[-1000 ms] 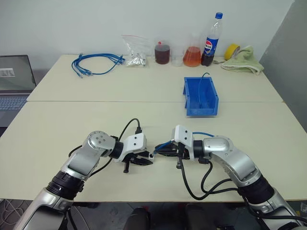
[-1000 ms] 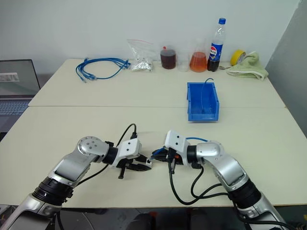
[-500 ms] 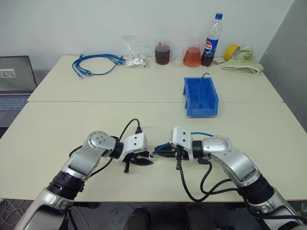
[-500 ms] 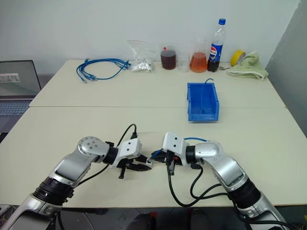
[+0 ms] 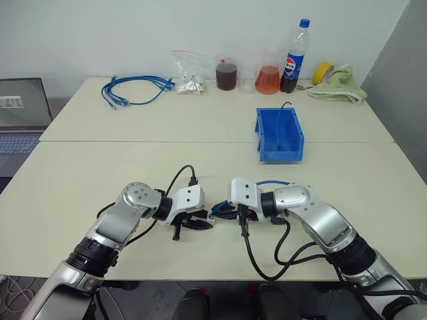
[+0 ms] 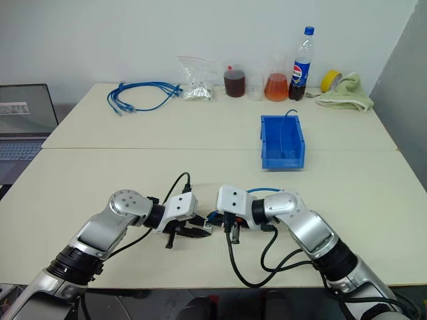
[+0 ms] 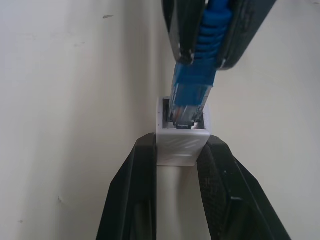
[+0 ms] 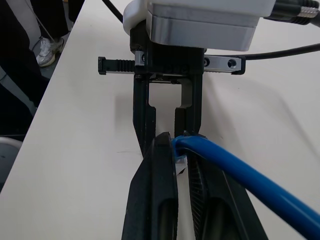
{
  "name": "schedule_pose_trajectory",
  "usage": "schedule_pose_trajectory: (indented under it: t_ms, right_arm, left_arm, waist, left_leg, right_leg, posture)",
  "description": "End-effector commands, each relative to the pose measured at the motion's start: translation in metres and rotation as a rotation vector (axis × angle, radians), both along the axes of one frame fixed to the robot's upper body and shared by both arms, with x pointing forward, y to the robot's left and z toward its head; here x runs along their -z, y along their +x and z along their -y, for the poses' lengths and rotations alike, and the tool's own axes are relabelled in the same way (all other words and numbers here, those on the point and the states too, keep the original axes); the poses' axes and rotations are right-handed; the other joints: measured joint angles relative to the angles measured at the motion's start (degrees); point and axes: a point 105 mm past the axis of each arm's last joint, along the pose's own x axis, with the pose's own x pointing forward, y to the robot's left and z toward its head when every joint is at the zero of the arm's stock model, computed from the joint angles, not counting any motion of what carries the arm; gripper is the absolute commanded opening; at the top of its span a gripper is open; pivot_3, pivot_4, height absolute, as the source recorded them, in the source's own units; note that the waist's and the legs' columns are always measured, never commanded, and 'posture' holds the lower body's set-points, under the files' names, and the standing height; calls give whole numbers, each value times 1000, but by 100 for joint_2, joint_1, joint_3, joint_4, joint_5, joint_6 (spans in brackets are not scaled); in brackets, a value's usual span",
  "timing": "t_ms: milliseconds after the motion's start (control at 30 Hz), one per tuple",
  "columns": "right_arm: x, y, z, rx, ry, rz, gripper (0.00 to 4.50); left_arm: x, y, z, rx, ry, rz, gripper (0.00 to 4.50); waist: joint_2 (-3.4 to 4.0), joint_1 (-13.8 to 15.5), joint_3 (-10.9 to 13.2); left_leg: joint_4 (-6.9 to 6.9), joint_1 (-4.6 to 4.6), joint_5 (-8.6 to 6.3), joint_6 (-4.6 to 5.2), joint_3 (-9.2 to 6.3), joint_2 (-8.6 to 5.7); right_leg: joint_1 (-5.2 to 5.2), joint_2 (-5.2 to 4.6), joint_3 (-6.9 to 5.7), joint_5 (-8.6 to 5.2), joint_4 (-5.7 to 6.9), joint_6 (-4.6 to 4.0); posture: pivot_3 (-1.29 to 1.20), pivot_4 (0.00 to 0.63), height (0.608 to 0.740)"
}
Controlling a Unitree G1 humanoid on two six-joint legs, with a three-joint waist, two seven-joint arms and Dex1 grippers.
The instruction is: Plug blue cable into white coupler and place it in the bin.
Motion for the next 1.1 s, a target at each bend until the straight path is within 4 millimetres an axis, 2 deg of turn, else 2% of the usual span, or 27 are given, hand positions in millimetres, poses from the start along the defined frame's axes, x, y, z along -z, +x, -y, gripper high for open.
schedule_pose_trajectory:
  t_ms: [33,633,1100]
  right_arm:
    - [5,-6,-8,-56,-28,-23,24]
    - [38,-13,-11,-84,-119,-46,22]
    - [55,-18,-13,-88,-168,-149,20]
  left_arm:
    - [18,-2,-4,-28,55,-40,795]
    - [19,-5,-6,-37,55,-52,795]
    - [20,-5,-5,-47,48,-57,795]
  waist:
    - [1,-2,-2]
    - [30,-23,-55]
    - [34,-27,-96]
  left_leg:
    - [0,1,0,0,1,0]
    - [-7,21,0,1,3,4]
    - [-14,43,-1,2,4,7]
  right_leg:
    - [0,0,1,0,0,0]
    - [8,7,6,0,2,0]
    - [21,14,14,-1,1,-1]
  posture:
    - [0,150,740]
    - [0,150,740]
    - [0,150,740]
